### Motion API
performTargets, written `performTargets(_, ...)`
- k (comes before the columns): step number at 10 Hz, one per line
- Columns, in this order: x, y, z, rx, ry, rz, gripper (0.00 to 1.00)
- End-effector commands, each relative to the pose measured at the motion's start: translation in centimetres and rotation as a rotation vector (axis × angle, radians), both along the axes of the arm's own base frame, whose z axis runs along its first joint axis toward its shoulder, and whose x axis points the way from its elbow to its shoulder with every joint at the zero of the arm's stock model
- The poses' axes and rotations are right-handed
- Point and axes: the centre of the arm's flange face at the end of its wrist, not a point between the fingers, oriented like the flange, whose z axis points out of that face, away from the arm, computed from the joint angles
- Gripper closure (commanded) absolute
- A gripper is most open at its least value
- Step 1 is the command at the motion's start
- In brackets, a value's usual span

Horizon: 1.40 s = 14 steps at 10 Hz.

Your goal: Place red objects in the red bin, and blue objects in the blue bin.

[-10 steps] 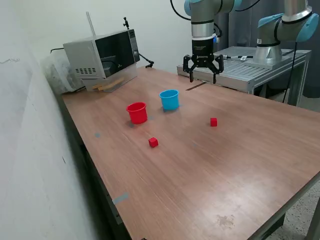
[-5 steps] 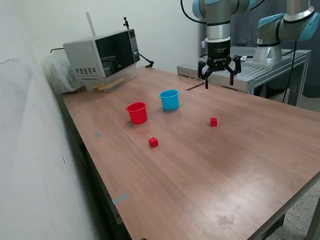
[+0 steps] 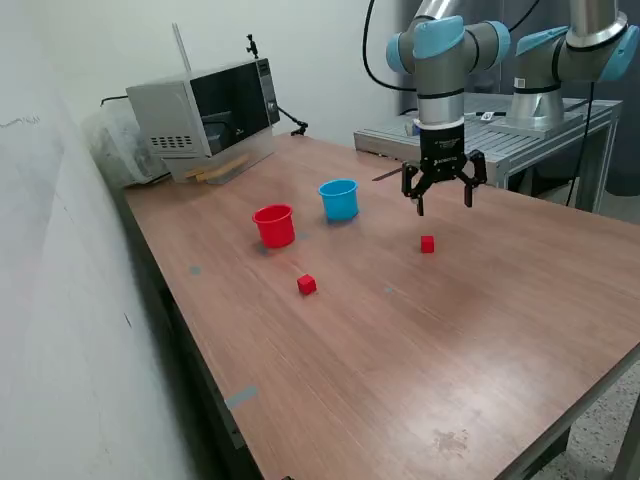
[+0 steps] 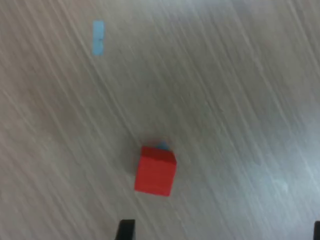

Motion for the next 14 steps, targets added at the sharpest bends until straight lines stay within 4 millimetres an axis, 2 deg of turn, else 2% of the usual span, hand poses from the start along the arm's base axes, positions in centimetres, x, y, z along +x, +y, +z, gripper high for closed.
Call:
performTargets(1, -1.1, -0.3, -4.7, -0.042, -0.046, -0.001, 0.0)
performTargets(2, -1.2, -0.1, -5.4, -0.041, -0.054, -0.006, 0.0)
performTargets(4, -2.4, 0.9, -5.6, -0.074, -0.042, -0.044, 0.0)
performTargets(8, -3.4, 3.8, -5.5, -0.072, -0.018, -0.123, 0.0)
performTargets(13, -3.1, 4.7, -6.0, -0.075, -0.031, -0.138, 0.0)
performTargets(14, -3.1, 4.7, -6.0, -0.073, -0.029, -0.138, 1.0)
